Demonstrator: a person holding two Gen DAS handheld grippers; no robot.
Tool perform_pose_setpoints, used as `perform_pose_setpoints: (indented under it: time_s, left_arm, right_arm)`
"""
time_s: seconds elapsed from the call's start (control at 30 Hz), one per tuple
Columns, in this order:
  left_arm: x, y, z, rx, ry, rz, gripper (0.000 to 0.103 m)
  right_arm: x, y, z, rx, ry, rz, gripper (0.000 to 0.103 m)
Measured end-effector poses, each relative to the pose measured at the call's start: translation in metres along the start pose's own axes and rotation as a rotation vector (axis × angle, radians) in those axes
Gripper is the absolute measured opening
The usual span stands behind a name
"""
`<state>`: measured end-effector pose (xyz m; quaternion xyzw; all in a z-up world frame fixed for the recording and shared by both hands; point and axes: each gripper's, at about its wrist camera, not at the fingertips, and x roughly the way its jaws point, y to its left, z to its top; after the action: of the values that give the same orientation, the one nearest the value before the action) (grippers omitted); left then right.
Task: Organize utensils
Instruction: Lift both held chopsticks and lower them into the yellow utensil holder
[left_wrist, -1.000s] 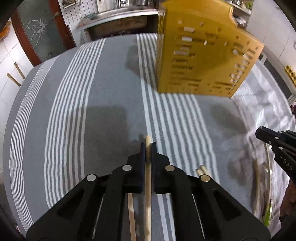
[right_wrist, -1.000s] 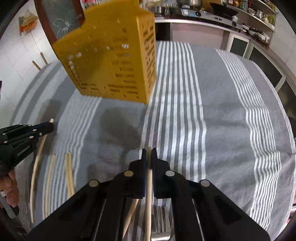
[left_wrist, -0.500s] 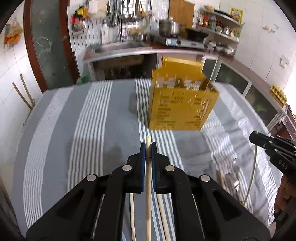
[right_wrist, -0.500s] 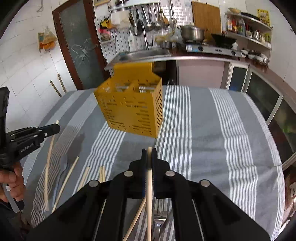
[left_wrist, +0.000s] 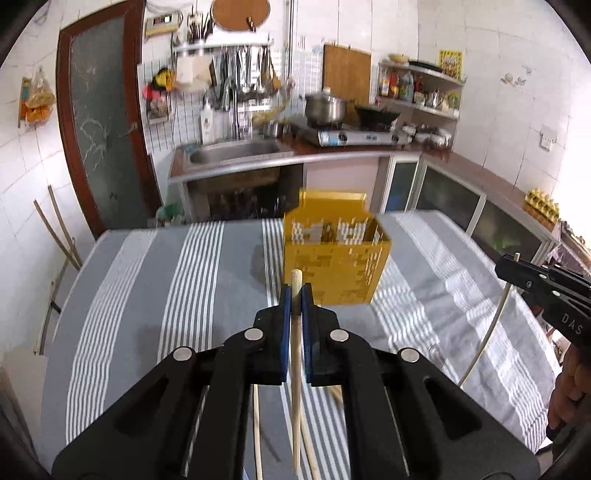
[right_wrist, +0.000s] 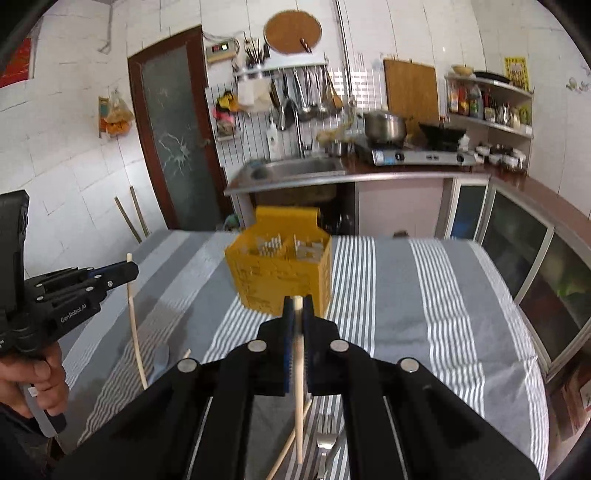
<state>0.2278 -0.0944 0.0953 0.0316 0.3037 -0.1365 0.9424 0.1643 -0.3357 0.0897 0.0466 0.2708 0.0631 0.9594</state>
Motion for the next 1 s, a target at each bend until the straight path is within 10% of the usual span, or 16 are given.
perform_pose_setpoints:
  time_s: [1.0]
  left_arm:
    - [0.003, -0.006, 0.155, -0.02, -0.281, -0.024, 0.004]
  right_arm:
    - [-0.003, 0.028, 0.151, -0.093, -0.203, 0.023, 0.005]
